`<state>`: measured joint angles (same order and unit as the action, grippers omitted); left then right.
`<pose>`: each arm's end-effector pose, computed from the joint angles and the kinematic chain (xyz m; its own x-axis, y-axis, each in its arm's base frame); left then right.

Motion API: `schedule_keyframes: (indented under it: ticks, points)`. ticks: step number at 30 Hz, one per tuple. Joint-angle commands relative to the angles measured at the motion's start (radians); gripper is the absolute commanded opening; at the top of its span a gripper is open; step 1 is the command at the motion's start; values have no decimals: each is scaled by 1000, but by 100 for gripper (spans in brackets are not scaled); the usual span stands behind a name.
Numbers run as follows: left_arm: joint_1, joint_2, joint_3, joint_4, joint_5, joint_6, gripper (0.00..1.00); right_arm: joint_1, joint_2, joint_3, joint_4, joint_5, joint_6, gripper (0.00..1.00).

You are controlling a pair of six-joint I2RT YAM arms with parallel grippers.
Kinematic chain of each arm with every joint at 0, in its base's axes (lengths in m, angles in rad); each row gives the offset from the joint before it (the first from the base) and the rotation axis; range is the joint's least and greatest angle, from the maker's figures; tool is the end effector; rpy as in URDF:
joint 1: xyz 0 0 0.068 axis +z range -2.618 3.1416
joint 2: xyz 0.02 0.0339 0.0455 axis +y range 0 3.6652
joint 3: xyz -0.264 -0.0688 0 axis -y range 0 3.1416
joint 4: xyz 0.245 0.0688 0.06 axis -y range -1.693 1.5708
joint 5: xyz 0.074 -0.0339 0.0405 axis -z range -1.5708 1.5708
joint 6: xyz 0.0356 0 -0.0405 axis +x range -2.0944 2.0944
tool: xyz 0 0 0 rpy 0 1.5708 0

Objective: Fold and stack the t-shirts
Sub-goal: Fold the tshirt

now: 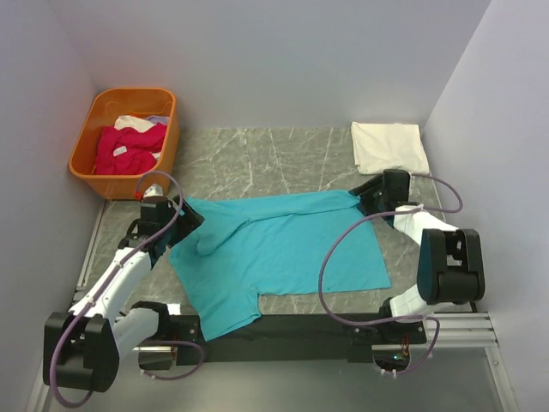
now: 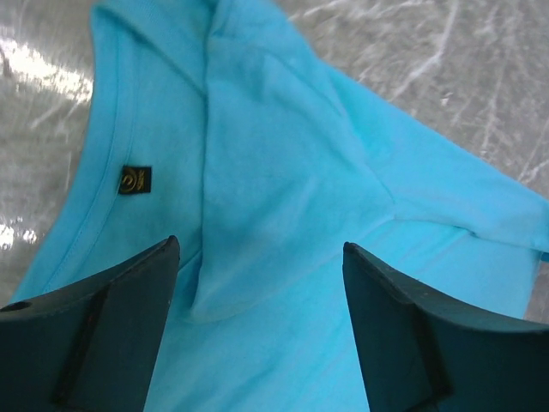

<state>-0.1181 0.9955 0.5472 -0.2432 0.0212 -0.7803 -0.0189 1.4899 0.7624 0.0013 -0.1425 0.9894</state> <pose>0.2060 -0.0252 0.2130 -0.5443 -0.6437 -0.5379 -0.3502 0.7571 -0.5515 0.3033 -0.0007 0.1860 -0.4377 0.8356 -0.3318 0.5068 0.5341 0.6766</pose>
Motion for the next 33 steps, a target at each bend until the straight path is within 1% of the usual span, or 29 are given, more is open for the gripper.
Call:
schedule_keyframes:
  ticks: [1, 4, 7, 14, 15, 22, 26, 30, 32, 33]
  points:
    - [5, 15, -23, 73, -15, -74, 81, -16, 50, -18, 172, -52, 48, 64]
    - [5, 49, -27, 81, 0, -70, 78, -24, 99, -20, 210, -55, 71, 63]
    - [3, 92, -24, 90, 19, -68, 78, -32, 138, -2, 210, -51, 74, 63]
    - [0, 172, -24, 102, 36, -56, 75, -44, 124, -31, 192, 1, 42, 62]
    - [0, 178, -24, 102, 39, -53, 73, -46, 124, -31, 190, 3, 38, 61]
    - [-35, 203, -9, 90, 40, -53, 68, -55, 127, -41, 170, 43, 29, 61]
    - [-51, 221, -12, 85, 31, -54, 64, -56, 130, -41, 164, 60, 22, 60]
    - [-57, 235, -12, 87, 31, -53, 51, -58, 138, -48, 180, 67, 28, 59]
    - [-61, 232, -6, 82, 26, -53, 42, -58, 147, -43, 181, 67, 28, 57]
    - [-61, 227, -1, 75, 23, -53, 33, -58, 148, -40, 181, 69, 29, 56]
